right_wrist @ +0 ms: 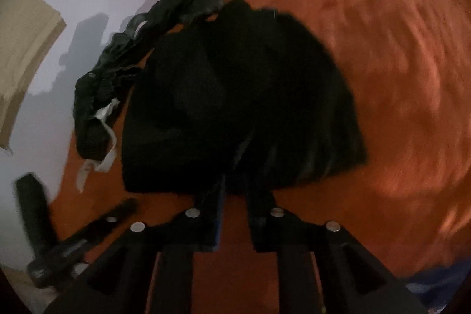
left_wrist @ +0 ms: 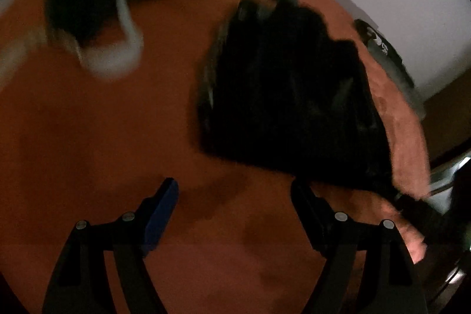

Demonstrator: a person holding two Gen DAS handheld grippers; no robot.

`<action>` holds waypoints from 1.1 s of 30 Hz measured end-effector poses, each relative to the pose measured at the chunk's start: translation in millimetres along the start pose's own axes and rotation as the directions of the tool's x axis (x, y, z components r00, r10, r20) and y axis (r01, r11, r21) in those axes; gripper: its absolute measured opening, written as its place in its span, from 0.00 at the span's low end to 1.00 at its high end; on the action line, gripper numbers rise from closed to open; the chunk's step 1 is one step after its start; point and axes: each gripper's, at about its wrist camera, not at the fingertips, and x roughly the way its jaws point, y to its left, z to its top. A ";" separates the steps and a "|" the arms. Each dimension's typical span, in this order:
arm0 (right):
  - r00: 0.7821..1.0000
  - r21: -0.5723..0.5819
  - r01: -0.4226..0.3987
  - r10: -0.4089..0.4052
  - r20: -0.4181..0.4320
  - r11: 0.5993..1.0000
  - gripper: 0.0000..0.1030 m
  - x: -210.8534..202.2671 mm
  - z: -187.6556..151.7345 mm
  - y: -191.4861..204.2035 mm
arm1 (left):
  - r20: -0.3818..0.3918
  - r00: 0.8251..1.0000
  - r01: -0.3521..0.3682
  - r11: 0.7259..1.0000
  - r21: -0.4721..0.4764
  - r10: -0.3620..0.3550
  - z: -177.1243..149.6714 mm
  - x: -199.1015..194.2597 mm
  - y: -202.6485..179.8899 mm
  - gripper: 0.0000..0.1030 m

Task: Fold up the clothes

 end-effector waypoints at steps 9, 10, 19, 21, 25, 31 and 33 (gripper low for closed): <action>0.997 0.213 -0.067 0.071 -0.014 0.975 0.17 9.9 -15.7 -42.2 | -0.007 0.990 0.137 0.971 -0.197 -0.141 -12.6 11.0 22.1 0.78; 0.996 0.242 -0.078 0.084 -0.013 0.967 0.22 10.4 -17.2 -48.1 | 0.002 0.991 0.131 0.970 -0.206 -0.134 -15.4 11.5 21.4 0.78; 0.981 0.290 -0.195 0.191 0.043 0.937 0.44 13.4 -25.4 -35.4 | 0.062 0.964 0.266 0.933 -0.241 -0.259 -45.5 25.7 -9.7 0.78; 0.979 0.296 -0.203 0.201 0.038 0.934 0.44 15.8 -28.5 -34.7 | 0.066 0.957 0.291 0.919 -0.264 -0.284 -47.1 29.4 -4.8 0.77; 0.978 0.333 -0.209 0.201 0.060 0.919 0.43 13.6 -32.7 -44.5 | 0.092 0.926 0.374 0.859 -0.349 -0.366 -50.1 34.7 15.0 0.75; 0.971 0.406 -0.233 0.185 0.154 0.884 0.43 -12.1 -32.2 -76.2 | 0.220 0.888 0.459 0.772 -0.439 -0.403 -66.1 6.8 55.6 0.74; 0.962 0.455 -0.266 0.206 0.177 0.850 0.44 -14.5 -34.3 -90.9 | 0.249 0.881 0.473 0.741 -0.476 -0.403 -68.3 2.9 67.3 0.74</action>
